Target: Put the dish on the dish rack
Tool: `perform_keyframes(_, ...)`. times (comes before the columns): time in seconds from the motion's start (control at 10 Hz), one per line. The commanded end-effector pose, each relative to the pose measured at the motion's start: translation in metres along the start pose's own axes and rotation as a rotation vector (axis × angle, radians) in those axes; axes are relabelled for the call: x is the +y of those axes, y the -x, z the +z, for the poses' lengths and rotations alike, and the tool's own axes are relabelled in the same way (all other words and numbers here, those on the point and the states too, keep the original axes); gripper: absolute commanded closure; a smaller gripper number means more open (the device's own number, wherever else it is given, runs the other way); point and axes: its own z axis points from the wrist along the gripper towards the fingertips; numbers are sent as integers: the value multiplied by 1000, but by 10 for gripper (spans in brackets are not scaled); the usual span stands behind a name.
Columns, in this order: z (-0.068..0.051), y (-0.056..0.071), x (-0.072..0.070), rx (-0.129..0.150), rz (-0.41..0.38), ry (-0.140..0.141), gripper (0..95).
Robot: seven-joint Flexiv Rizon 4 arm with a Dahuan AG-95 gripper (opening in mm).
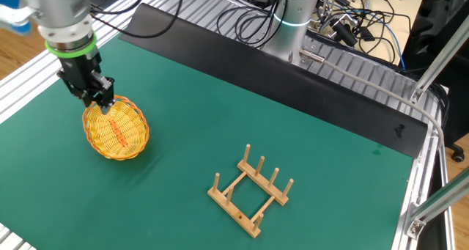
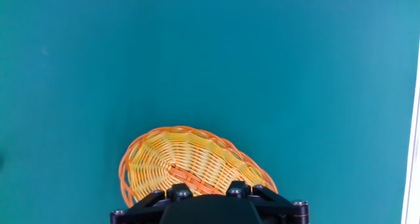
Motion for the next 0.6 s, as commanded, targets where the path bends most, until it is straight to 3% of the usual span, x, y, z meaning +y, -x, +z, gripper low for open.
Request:
perform_keyframes(0.1,-5,-4,2,-7,-4,-10,570)
perform_keyframes(0.5,-6,-3,5,12,-5,-7,570)
perform_keyframes(0.6,-6,-3,5,43,-4,3,570)
